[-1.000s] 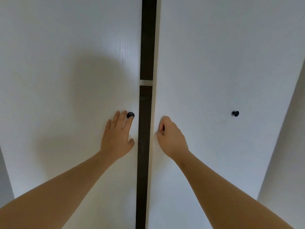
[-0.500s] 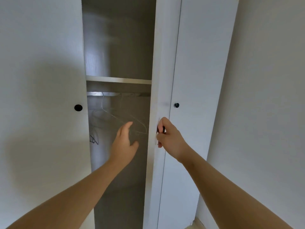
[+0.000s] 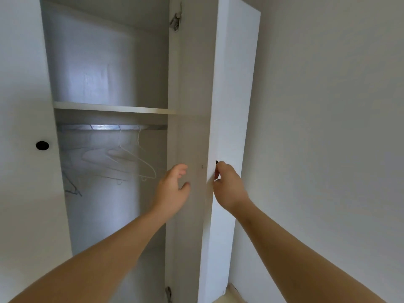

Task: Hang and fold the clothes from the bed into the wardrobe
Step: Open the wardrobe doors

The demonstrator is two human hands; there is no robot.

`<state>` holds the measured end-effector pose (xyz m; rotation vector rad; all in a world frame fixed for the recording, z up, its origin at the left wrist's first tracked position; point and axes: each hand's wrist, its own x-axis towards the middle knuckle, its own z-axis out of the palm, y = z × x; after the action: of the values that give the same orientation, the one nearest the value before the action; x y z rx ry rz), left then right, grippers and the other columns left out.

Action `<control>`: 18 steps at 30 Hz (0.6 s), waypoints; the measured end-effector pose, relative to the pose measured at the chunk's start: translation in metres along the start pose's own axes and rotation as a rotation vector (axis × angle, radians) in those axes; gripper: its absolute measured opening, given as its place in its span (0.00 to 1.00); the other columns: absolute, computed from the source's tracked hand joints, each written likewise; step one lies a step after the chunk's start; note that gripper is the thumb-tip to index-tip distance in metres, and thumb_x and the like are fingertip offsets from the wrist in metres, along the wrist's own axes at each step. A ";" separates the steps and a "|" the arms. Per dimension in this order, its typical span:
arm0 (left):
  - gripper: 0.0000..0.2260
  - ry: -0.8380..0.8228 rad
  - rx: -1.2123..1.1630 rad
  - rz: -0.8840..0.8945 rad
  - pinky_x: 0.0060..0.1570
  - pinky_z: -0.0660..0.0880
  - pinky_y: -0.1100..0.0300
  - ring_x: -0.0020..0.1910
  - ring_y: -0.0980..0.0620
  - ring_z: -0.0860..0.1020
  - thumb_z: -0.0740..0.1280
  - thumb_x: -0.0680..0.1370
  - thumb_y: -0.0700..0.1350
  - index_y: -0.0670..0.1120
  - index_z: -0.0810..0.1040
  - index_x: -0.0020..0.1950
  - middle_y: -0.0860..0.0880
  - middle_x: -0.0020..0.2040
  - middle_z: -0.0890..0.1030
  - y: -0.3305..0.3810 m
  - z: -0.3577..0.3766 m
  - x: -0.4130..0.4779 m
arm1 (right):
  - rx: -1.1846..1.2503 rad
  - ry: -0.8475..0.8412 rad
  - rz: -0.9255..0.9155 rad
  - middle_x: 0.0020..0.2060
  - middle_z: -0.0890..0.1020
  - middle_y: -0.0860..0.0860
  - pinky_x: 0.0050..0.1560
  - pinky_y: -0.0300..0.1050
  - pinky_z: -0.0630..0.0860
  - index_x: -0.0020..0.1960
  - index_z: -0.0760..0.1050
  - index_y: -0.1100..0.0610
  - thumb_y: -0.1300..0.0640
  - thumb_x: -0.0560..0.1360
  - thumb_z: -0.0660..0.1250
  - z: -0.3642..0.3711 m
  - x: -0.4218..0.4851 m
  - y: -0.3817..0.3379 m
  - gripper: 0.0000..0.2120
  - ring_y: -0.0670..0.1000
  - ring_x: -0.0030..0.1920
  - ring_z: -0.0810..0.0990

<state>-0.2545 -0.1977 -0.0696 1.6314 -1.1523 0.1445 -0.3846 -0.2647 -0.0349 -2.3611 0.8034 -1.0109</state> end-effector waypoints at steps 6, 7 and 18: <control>0.15 -0.018 0.025 0.051 0.49 0.62 0.72 0.53 0.55 0.73 0.65 0.75 0.35 0.42 0.74 0.61 0.46 0.56 0.78 0.008 0.002 0.003 | -0.092 0.191 -0.032 0.51 0.61 0.44 0.32 0.41 0.65 0.51 0.64 0.54 0.62 0.75 0.58 -0.013 -0.025 0.019 0.07 0.49 0.32 0.70; 0.14 -0.022 0.038 0.048 0.50 0.63 0.70 0.53 0.56 0.73 0.65 0.75 0.36 0.44 0.74 0.61 0.48 0.56 0.78 0.006 0.000 0.003 | -0.109 0.164 -0.055 0.51 0.61 0.44 0.32 0.40 0.65 0.52 0.65 0.54 0.62 0.75 0.59 -0.014 -0.026 0.017 0.08 0.49 0.33 0.70; 0.12 0.095 0.150 -0.027 0.50 0.70 0.62 0.50 0.57 0.75 0.65 0.75 0.40 0.50 0.75 0.57 0.57 0.48 0.78 -0.031 -0.075 0.014 | -0.008 -0.035 -0.121 0.57 0.68 0.49 0.42 0.44 0.69 0.56 0.68 0.56 0.60 0.75 0.59 0.048 0.006 -0.035 0.10 0.53 0.37 0.70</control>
<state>-0.1915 -0.1481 -0.0513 1.7520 -1.0669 0.2940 -0.3330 -0.2348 -0.0413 -2.4522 0.6589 -1.0125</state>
